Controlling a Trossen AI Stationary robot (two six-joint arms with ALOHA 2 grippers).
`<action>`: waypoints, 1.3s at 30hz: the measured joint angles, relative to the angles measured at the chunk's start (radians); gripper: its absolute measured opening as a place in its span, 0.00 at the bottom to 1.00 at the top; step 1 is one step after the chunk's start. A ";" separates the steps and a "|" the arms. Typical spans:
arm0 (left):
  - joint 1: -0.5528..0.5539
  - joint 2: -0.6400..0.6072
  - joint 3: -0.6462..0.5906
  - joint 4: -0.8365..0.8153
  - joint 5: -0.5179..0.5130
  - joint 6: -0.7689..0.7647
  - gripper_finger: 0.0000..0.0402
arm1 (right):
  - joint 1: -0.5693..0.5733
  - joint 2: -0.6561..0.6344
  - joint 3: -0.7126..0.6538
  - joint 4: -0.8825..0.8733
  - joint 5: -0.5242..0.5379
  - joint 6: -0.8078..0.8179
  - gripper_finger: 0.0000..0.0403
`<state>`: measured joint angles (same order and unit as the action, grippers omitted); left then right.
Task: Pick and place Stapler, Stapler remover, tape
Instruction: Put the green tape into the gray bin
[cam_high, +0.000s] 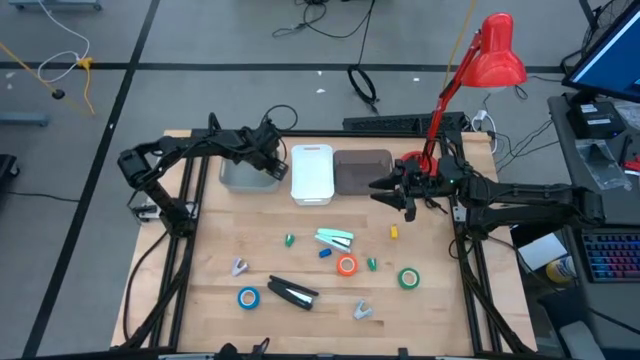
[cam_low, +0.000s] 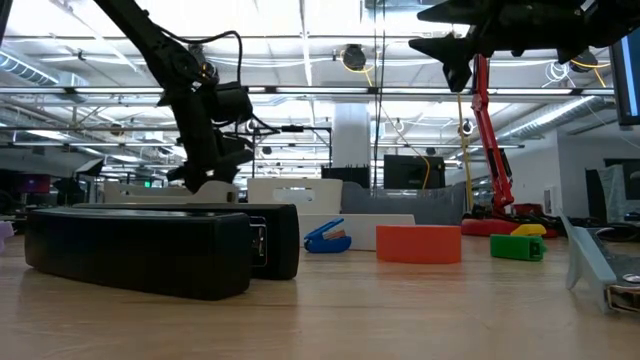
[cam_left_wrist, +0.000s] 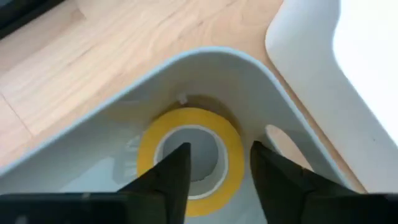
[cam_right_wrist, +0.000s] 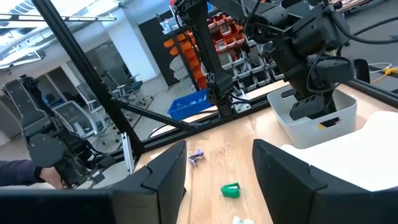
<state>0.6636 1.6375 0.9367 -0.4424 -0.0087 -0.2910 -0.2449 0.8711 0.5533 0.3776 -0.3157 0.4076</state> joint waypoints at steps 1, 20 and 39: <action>0.000 0.000 0.000 0.000 0.004 0.000 0.44 | 0.000 0.000 0.000 0.000 0.000 0.000 0.45; -0.065 -0.504 0.000 -0.264 0.147 -0.137 0.51 | 0.005 0.000 0.000 0.071 -0.001 0.128 0.45; -0.419 -0.775 0.000 -0.252 0.044 -0.176 0.52 | 0.091 0.000 0.050 0.017 -0.078 0.138 0.42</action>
<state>0.2446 0.8627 0.9363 -0.6944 0.0355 -0.4673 -0.1540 0.8714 0.6032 0.3948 -0.3936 0.5455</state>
